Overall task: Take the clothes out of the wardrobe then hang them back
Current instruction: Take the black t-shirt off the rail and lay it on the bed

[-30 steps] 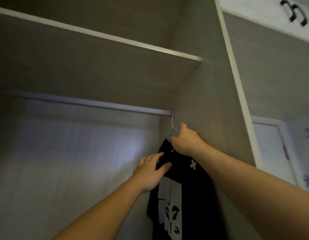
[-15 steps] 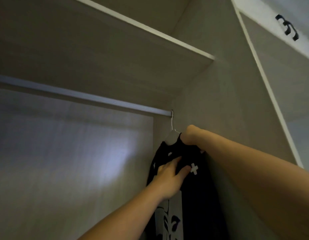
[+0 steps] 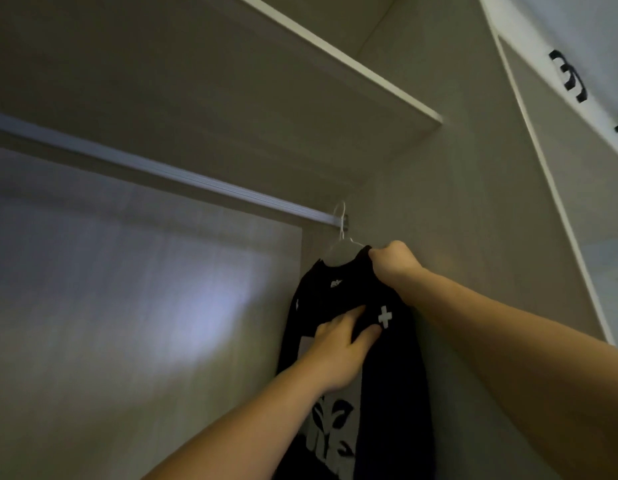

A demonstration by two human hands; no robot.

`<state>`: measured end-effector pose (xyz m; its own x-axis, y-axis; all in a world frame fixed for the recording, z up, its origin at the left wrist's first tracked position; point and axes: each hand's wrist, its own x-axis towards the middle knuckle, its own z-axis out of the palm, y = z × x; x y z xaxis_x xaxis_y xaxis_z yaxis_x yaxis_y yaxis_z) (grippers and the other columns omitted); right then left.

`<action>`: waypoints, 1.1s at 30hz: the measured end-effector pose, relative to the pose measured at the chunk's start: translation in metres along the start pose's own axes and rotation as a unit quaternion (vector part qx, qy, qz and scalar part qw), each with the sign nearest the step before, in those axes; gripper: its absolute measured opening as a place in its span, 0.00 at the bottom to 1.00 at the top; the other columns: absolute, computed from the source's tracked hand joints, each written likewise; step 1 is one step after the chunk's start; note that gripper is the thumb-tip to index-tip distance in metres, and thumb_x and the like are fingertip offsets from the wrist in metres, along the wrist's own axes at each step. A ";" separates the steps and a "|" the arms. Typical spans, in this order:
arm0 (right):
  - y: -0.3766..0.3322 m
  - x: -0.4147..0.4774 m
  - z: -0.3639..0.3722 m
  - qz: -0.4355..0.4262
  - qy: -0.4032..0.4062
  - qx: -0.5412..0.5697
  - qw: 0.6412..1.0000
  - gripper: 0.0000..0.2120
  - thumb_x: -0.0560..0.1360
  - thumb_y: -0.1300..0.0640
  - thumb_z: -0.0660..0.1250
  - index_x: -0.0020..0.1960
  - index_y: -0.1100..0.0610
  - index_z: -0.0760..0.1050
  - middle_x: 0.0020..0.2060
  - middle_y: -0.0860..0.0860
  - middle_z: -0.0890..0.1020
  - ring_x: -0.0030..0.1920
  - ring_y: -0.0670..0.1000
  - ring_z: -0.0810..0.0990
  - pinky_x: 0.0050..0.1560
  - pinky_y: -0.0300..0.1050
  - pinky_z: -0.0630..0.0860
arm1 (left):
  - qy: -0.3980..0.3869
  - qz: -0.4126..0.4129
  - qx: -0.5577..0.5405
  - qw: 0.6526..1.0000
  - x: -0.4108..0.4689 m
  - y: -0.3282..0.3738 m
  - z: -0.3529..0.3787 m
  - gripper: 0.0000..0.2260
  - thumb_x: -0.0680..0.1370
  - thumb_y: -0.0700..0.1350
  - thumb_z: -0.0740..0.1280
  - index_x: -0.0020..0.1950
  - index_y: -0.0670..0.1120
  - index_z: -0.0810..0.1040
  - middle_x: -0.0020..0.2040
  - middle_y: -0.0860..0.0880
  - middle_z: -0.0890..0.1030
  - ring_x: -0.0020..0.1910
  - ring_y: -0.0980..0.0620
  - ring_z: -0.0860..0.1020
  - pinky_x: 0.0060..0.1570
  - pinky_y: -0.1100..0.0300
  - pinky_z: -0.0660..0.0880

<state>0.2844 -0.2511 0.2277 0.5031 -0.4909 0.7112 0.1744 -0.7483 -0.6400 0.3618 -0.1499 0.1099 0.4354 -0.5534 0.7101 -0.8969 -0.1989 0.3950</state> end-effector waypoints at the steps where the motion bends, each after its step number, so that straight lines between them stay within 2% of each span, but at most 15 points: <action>1: 0.000 -0.001 -0.002 -0.009 0.005 0.007 1.000 0.13 0.81 0.56 0.58 0.47 0.64 0.74 0.40 0.57 0.76 0.39 0.56 0.77 0.43 0.49 0.73 | 0.009 0.008 0.000 1.000 -0.001 0.002 -0.002 0.27 0.82 0.63 0.55 0.79 0.58 0.56 0.79 0.52 0.61 0.78 0.49 0.55 0.75 0.51 0.56; 3: 0.000 -0.006 -0.011 -0.023 0.014 0.010 1.000 0.15 0.81 0.53 0.59 0.49 0.65 0.76 0.41 0.59 0.78 0.41 0.58 0.79 0.41 0.49 0.74 | 0.038 0.021 0.005 0.999 -0.002 0.005 -0.005 0.26 0.82 0.61 0.55 0.80 0.57 0.57 0.79 0.53 0.59 0.78 0.51 0.53 0.75 0.53 0.55; 6: 0.002 -0.019 -0.030 -0.059 0.021 -0.020 0.998 0.16 0.81 0.52 0.58 0.44 0.62 0.76 0.38 0.57 0.79 0.37 0.55 0.79 0.38 0.49 0.76 | 0.092 0.032 0.027 0.995 -0.003 0.005 -0.009 0.25 0.82 0.61 0.54 0.79 0.58 0.56 0.80 0.54 0.56 0.78 0.53 0.50 0.75 0.52 0.53; 8: 0.004 -0.034 -0.046 -0.078 0.026 -0.054 0.995 0.16 0.82 0.53 0.57 0.42 0.61 0.76 0.35 0.54 0.77 0.35 0.53 0.76 0.34 0.45 0.71 | 0.132 0.032 0.021 0.991 -0.003 0.006 -0.008 0.25 0.82 0.61 0.54 0.79 0.58 0.56 0.80 0.54 0.55 0.79 0.53 0.49 0.76 0.50 0.53; 13: 0.003 -0.080 -0.099 -0.144 0.099 -0.193 0.965 0.17 0.82 0.54 0.57 0.41 0.65 0.72 0.34 0.56 0.76 0.38 0.59 0.75 0.37 0.48 0.67 | 0.213 0.035 -0.024 0.976 -0.004 0.020 0.004 0.26 0.82 0.59 0.54 0.80 0.55 0.55 0.81 0.52 0.52 0.79 0.50 0.47 0.77 0.47 0.51; 18: -0.007 -0.129 -0.163 -0.205 0.163 -0.361 0.895 0.16 0.82 0.51 0.56 0.43 0.60 0.73 0.37 0.56 0.78 0.40 0.61 0.75 0.38 0.50 0.69 | 0.254 0.091 -0.055 0.961 -0.003 0.057 0.037 0.29 0.82 0.61 0.53 0.80 0.51 0.54 0.81 0.47 0.51 0.80 0.46 0.47 0.77 0.44 0.50; 20: -0.011 -0.149 -0.196 -0.236 0.190 -0.430 0.851 0.14 0.82 0.48 0.54 0.44 0.55 0.71 0.36 0.56 0.79 0.39 0.62 0.76 0.37 0.52 0.71 | 0.271 0.119 -0.059 0.954 -0.005 0.081 0.052 0.32 0.79 0.64 0.49 0.81 0.50 0.53 0.81 0.45 0.50 0.80 0.44 0.47 0.77 0.42 0.50; 23: -0.020 -0.179 -0.253 -0.264 0.221 -0.519 0.783 0.12 0.82 0.47 0.53 0.44 0.53 0.67 0.35 0.60 0.79 0.38 0.64 0.77 0.33 0.51 0.65 | 0.280 0.151 -0.070 0.945 -0.011 0.127 0.071 0.35 0.79 0.66 0.45 0.81 0.48 0.49 0.82 0.45 0.48 0.80 0.44 0.46 0.77 0.44 0.47; 28: -0.027 -0.229 -0.355 -0.236 0.287 -0.604 0.705 0.13 0.82 0.50 0.56 0.50 0.58 0.73 0.36 0.65 0.80 0.38 0.68 0.78 0.33 0.51 0.64 | 0.263 0.204 -0.123 0.935 -0.023 0.224 0.096 0.37 0.78 0.66 0.45 0.81 0.46 0.48 0.82 0.46 0.47 0.80 0.45 0.44 0.78 0.47 0.42; 33: -0.031 -0.286 -0.449 -0.182 0.343 -0.641 0.662 0.12 0.82 0.50 0.56 0.52 0.57 0.74 0.40 0.65 0.81 0.41 0.69 0.79 0.36 0.53 0.68 | 0.237 0.268 -0.173 0.918 -0.047 0.318 0.129 0.36 0.78 0.65 0.47 0.81 0.46 0.51 0.82 0.46 0.48 0.80 0.46 0.44 0.77 0.47 0.41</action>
<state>-0.2453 -0.2874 0.1750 0.0466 0.0683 0.9966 -0.9044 -0.4206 0.0711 0.0458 -0.2917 0.1271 -0.0034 -0.0660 0.9978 -0.9497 0.3126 0.0174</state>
